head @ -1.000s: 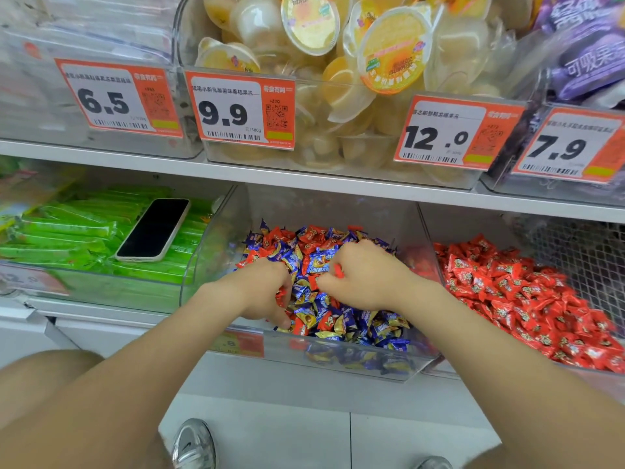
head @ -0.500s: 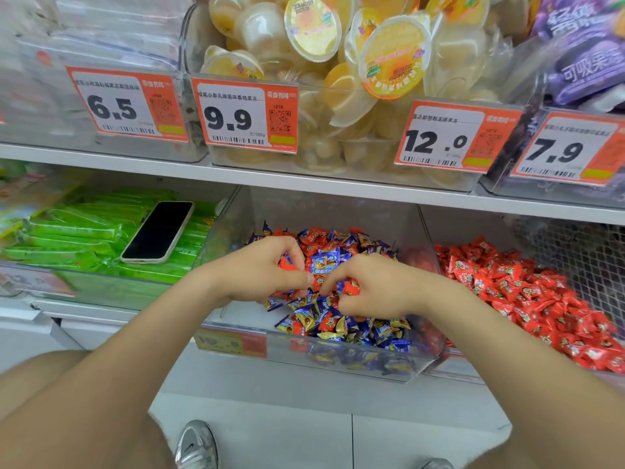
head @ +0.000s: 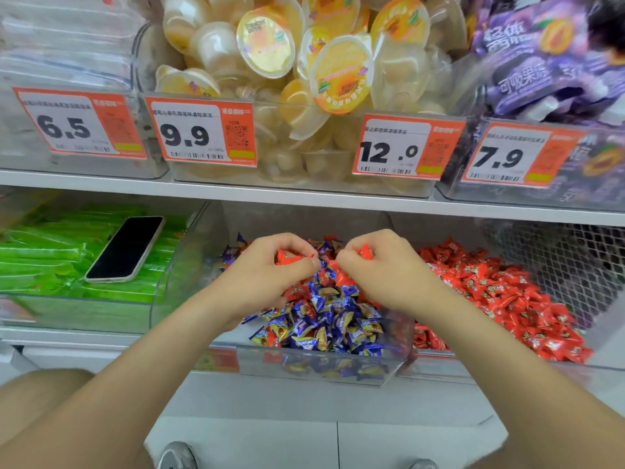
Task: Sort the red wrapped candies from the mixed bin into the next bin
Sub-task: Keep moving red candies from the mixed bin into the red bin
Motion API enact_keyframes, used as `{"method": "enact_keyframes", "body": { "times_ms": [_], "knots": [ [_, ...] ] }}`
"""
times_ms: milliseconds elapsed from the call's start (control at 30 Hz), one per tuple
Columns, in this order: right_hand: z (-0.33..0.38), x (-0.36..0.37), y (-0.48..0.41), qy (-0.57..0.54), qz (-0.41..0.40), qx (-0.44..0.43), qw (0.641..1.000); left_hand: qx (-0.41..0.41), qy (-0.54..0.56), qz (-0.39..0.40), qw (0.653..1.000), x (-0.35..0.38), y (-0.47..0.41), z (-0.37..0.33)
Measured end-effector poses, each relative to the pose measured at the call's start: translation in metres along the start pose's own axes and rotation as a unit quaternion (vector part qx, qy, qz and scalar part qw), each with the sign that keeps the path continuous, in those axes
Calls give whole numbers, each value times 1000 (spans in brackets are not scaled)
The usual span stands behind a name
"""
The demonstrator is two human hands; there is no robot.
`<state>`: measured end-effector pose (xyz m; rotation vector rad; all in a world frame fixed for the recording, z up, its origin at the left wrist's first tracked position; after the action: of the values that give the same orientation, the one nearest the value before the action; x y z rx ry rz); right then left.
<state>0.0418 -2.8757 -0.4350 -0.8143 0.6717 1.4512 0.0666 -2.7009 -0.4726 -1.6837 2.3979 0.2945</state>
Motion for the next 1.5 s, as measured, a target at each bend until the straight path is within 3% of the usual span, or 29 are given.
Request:
{"method": "enact_keyframes", "body": {
  "times_ms": [133, 267, 367, 500, 600, 667, 800, 933, 1000, 1067, 1167, 1300, 1400, 1500],
  "knots": [
    [-47, -39, 28, -56, -62, 97, 992, 75, -23, 20, 997, 41, 7, -25],
    [-94, -74, 39, 99, -123, 99, 983, 138, -60, 39, 988, 89, 9, -63],
    [-133, -85, 38, 138, -124, 108, 977, 198, -116, 36, 973, 126, 2, -91],
    [-170, -106, 40, 67, -144, 147, 976, 246, -178, 42, 952, 172, -27, -110],
    [-182, -114, 43, -62, -93, 126, 986, 262, -217, 40, 940, 195, -54, -110],
    [-186, -108, 45, -82, -44, 99, 991, 248, -254, 85, 931, 210, -71, -104],
    [-191, -99, 44, 104, -25, 89, 990, 256, -320, 168, 896, 221, -77, -102],
    [-164, -56, 40, 132, 58, -19, 989, 320, -300, 99, 893, 191, -58, -108],
    [-163, -24, 37, 215, 137, -8, 967, 334, -294, 56, 894, 167, -45, -105],
    [-166, -17, 31, 300, 146, 50, 941, 324, -296, 28, 898, 143, -35, -96],
    [-132, -35, 22, 373, 26, 55, 926, 274, -320, 34, 907, 109, -30, -79],
    [-79, -52, 26, 214, -118, 5, 970, 185, -410, 89, 889, 71, -37, -44],
    [-34, -34, 27, 130, -94, -60, 985, 142, -395, 83, 904, 45, -37, -19],
    [-11, 6, 16, 216, 2, -100, 971, 98, -404, 136, 899, 40, -34, 4]
  ]
}}
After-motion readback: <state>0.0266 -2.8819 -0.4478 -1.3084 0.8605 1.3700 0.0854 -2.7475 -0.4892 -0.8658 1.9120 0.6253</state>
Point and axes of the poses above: each hand's wrist, its own y-axis away from the middle knuckle, its own x-axis out of the palm, z = x × y, the point moved 8 cm from there along -y, towards the middle knuckle, and after that the axes turned 5 degrees about y, right-handed, at the moved point
